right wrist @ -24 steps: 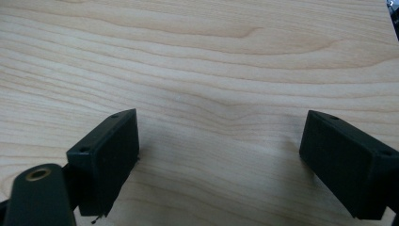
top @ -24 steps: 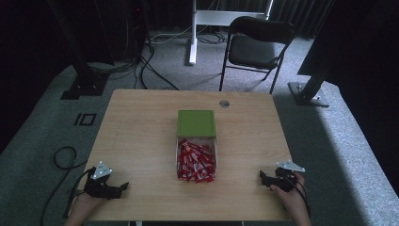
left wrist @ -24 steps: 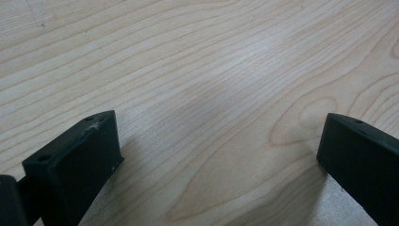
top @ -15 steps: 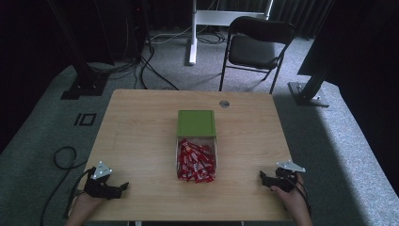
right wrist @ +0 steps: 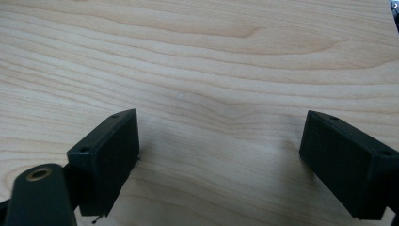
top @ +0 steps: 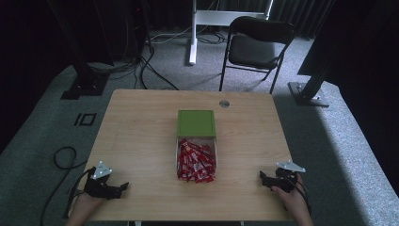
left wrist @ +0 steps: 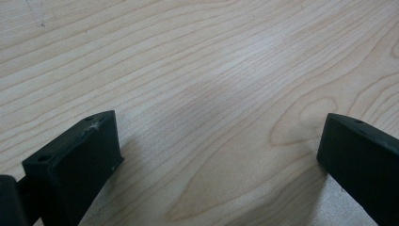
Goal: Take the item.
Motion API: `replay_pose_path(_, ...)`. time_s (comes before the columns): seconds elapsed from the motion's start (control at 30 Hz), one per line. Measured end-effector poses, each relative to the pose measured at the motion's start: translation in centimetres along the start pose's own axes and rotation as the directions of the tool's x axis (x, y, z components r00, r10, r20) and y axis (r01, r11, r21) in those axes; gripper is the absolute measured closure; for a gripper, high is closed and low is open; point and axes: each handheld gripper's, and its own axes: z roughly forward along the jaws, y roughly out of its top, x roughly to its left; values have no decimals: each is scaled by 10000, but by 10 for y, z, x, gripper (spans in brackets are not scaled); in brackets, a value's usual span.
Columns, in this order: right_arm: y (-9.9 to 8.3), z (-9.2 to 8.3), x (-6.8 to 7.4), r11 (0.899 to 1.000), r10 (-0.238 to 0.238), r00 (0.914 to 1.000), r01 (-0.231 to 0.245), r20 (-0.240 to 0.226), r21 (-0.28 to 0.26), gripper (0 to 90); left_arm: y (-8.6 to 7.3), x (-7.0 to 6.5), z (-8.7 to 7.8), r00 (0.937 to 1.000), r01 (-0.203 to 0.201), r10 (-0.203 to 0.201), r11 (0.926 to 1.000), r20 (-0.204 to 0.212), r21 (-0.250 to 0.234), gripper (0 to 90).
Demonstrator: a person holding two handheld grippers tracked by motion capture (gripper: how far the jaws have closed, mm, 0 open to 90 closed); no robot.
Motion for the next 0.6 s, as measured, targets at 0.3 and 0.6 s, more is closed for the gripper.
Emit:
replay_pose_path(0.3, 6, -1, 8, 9999, -118, 9999, 119, -51, 84, 137, 0, 0, 0, 10000, -2, 2, 10000, 0, 0, 7)
replay_pose_path(0.6, 21, -8, 15, 9995, -207, 9996, 202, -181, -232, 139, 0, 0, 0, 10000, -1, 1, 10000, 0, 0, 7)
